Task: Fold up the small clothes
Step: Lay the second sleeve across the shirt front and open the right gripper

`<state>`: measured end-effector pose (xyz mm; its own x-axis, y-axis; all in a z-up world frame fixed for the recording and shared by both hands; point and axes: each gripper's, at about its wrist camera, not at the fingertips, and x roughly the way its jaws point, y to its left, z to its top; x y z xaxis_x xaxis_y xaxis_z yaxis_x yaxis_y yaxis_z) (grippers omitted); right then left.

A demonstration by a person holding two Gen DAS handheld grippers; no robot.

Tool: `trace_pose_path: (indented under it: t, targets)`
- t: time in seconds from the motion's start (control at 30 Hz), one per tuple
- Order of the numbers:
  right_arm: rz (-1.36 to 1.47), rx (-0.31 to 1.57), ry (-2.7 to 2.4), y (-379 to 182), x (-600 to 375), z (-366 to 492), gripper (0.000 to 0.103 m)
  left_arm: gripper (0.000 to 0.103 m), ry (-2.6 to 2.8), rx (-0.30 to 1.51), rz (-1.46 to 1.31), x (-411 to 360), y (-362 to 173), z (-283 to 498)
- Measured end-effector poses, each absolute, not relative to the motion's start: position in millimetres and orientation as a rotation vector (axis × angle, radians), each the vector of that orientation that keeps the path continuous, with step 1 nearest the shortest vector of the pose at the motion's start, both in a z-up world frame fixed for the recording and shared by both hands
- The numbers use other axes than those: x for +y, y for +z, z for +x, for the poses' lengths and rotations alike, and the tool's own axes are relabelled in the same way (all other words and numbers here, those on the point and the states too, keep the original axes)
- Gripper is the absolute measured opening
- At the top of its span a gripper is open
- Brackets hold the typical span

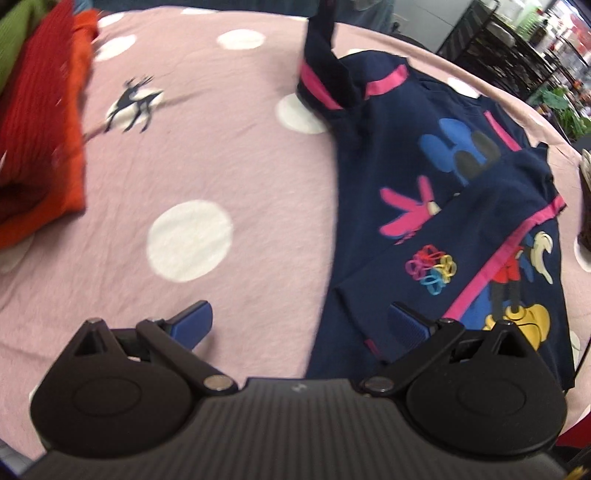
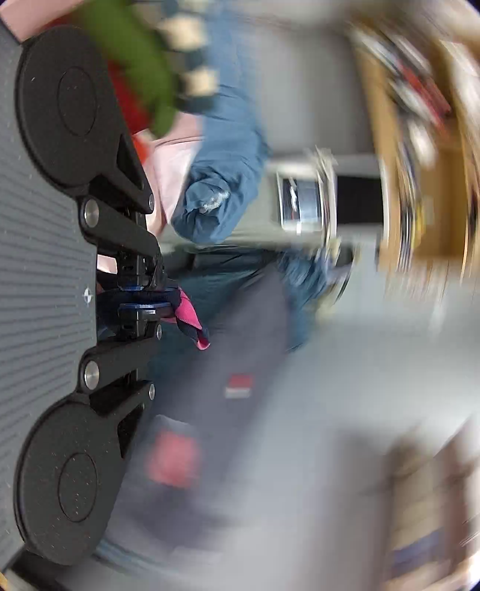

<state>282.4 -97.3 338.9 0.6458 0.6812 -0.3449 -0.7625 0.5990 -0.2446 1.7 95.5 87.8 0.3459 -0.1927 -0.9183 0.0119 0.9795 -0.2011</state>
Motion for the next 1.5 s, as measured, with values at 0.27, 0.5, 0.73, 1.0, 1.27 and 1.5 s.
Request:
trace_pose_path:
  t: [0.27, 0.5, 0.73, 1.0, 1.27, 1.5]
  targets:
    - [-0.235, 0.275, 0.831, 371.6, -188.9, 260.3, 0.010, 0.103, -0.187, 1.184, -0.116, 58.6, 105.1, 6.2]
    - [-0.260, 0.517, 1.224, 338.7, -186.1, 197.2, 0.010, 0.103, -0.175, 1.210, -0.128, 55.2, 101.8, 0.0]
    - [-0.751, 0.955, 1.452, 221.2, -191.3, 67.7, 0.010, 0.103, -0.128, 1.242, -0.174, 74.2, 92.1, -9.4]
    - [-0.876, 1.171, 1.236, 157.6, -251.1, 7.3, 0.015, 0.103, -0.167, 1.283, -0.111, 66.4, 83.2, -7.5]
    - [-0.096, 1.171, 0.716, 147.7, -323.4, 30.2, 0.074, 0.103, -0.228, 1.282, -0.038, 36.8, 90.0, -0.8]
    - [0.566, 1.167, 0.289, 113.4, -409.7, 30.0, 0.075, 0.103, -0.251, 1.284, -0.003, 23.1, 94.2, -2.5]
